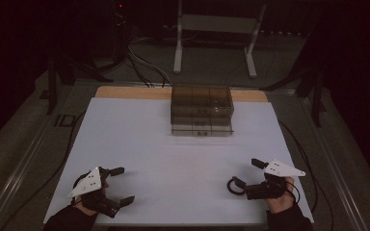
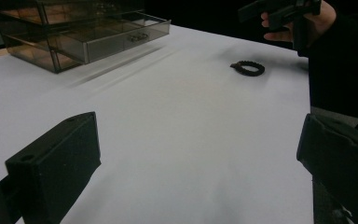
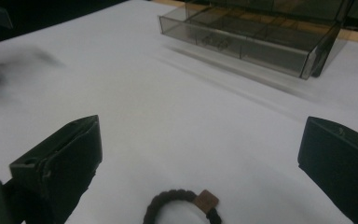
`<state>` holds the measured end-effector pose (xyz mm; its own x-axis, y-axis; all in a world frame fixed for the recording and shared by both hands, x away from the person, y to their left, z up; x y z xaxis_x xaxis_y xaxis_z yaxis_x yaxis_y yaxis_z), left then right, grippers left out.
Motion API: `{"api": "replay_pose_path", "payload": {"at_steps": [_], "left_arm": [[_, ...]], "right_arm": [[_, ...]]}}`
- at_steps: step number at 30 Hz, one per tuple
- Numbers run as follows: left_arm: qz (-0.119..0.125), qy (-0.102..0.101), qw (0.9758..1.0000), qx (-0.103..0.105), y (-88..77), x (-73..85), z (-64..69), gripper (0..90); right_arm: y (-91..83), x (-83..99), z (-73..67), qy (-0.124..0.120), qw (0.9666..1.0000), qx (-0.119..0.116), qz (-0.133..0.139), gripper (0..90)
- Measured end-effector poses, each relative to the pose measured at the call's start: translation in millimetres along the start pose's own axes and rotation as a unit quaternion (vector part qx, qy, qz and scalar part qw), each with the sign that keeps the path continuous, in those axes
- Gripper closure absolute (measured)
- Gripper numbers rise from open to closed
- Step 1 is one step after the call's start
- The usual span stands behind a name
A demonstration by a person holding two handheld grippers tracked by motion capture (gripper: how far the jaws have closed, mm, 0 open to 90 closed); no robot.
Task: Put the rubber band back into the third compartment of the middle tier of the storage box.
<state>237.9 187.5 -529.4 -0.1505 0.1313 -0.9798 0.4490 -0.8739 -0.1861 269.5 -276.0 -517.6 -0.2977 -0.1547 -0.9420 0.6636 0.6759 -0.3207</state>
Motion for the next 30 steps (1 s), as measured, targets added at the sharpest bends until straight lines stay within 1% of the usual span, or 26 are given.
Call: {"api": "replay_pose_path", "payload": {"at_steps": [2, 12, 13, 16, 20, 23, 24, 25, 26, 27, 28, 30], "left_arm": [[0.001, -0.001, 1.0000, 0.000, 0.1, -0.2, -0.1, 0.2], [-0.001, -0.001, 1.0000, 0.001, 0.4, 0.3, 0.3, 0.2], [-0.001, -0.001, 1.0000, 0.001, 0.4, 0.2, 0.2, 0.2], [0.000, 0.000, 1.0000, 0.001, 0.4, 0.1, 0.4, 0.2], [0.000, -0.001, 1.0000, 0.001, 0.3, -0.1, 0.4, 0.2], [0.000, -0.001, 1.0000, 0.001, 0.7, 0.2, 0.2, 0.2], [0.000, -0.001, 1.0000, 0.001, 0.7, 0.2, 0.2, 0.2], [0.000, -0.001, 1.0000, 0.000, 0.8, 0.2, 0.1, 0.2], [0.000, -0.001, 1.0000, 0.000, 0.8, 0.2, 0.1, 0.2], [0.000, -0.001, 1.0000, 0.001, 0.9, 0.3, 0.4, 0.2], [-0.001, 0.000, 1.0000, 0.001, 0.9, 0.4, 0.6, 0.2], [0.000, -0.002, 1.0000, 0.002, 1.0, 0.4, 0.5, 0.2]], "right_arm": [[0.7, 2.1, 0.3, -0.001, 1.0000, 0.001, -0.006, 0.0], [2.2, 7.2, 0.2, -0.002, 0.9998, 0.004, -0.022, 0.0], [2.6, 8.2, 0.7, -0.005, 0.9996, 0.007, -0.026, 0.0], [3.2, 9.1, 1.4, -0.002, 0.9995, 0.010, -0.030, 0.0], [3.8, 11.1, 2.0, -0.006, 0.9992, 0.015, -0.036, 0.0], [5.1, 13.6, 3.1, -0.003, 0.9985, 0.020, -0.051, 0.0], [5.1, 13.6, 3.1, -0.003, 0.9985, 0.020, -0.051, 0.0], [6.1, 16.1, 5.0, 0.002, 0.9974, 0.027, -0.067, 0.8], [6.3, 17.1, 5.6, 0.003, 0.9972, 0.029, -0.069, 0.8], [6.9, 18.8, 6.0, 0.008, 0.9965, 0.033, -0.076, 0.9], [7.7, 19.9, 6.2, 0.010, 0.9956, 0.038, -0.085, 2.3], [8.7, 21.5, 7.1, 0.011, 0.9945, 0.053, -0.089, 5.7]]}}
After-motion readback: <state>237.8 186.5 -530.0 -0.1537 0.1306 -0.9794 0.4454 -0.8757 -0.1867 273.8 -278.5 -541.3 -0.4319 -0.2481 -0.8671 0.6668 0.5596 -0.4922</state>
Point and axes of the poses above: each handheld gripper's, and its own axes: y roughly forward along the jaws, x roughly out of its underside, z roughly to its right, the point moved 4 cm from there along y, roughly forward along the jaws, and after that the axes turned 7 degrees about z, right-handed, at the moved point
